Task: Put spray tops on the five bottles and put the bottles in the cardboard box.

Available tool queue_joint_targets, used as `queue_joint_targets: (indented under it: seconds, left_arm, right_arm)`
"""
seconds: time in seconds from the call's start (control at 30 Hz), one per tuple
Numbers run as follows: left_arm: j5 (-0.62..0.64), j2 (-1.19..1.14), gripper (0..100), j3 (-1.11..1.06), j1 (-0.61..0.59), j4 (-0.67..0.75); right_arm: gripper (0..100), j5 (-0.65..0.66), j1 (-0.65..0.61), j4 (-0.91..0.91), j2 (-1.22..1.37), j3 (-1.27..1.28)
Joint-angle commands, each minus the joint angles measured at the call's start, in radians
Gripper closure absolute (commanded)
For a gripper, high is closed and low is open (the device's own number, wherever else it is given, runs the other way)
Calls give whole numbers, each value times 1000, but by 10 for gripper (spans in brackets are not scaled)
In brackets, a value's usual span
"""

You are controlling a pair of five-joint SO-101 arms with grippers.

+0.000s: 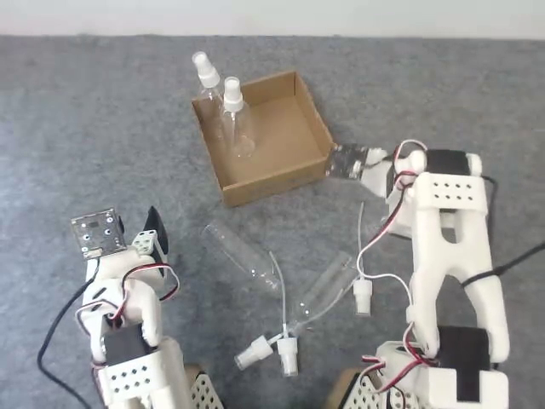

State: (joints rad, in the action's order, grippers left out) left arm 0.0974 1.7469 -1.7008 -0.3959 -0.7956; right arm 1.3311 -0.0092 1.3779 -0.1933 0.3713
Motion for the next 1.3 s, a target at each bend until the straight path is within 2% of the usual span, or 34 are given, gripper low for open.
queue_joint_targets:
  seconds: [0.0, 0.3, 0.7, 0.87, 1.1, 1.27]
  left_arm:
    - [12, 11, 809, 12, -3, 20]
    - [12, 11, 809, 12, -3, 20]
    - [11, 11, 809, 12, -3, 20]
    - [11, 11, 809, 12, -3, 20]
    - [11, 11, 810, 12, -3, 20]
    - [11, 11, 810, 12, -3, 20]
  right_arm:
    - [757, 87, -7, -81, -36, 37]
    - [757, 199, -4, -182, -36, 158]
    - [759, 213, 36, -390, 171, 192]
    - [760, 206, 42, -410, 185, 192]
    - [767, 74, 39, -414, 193, 164]
    - [854, -92, 24, -414, 194, 137]
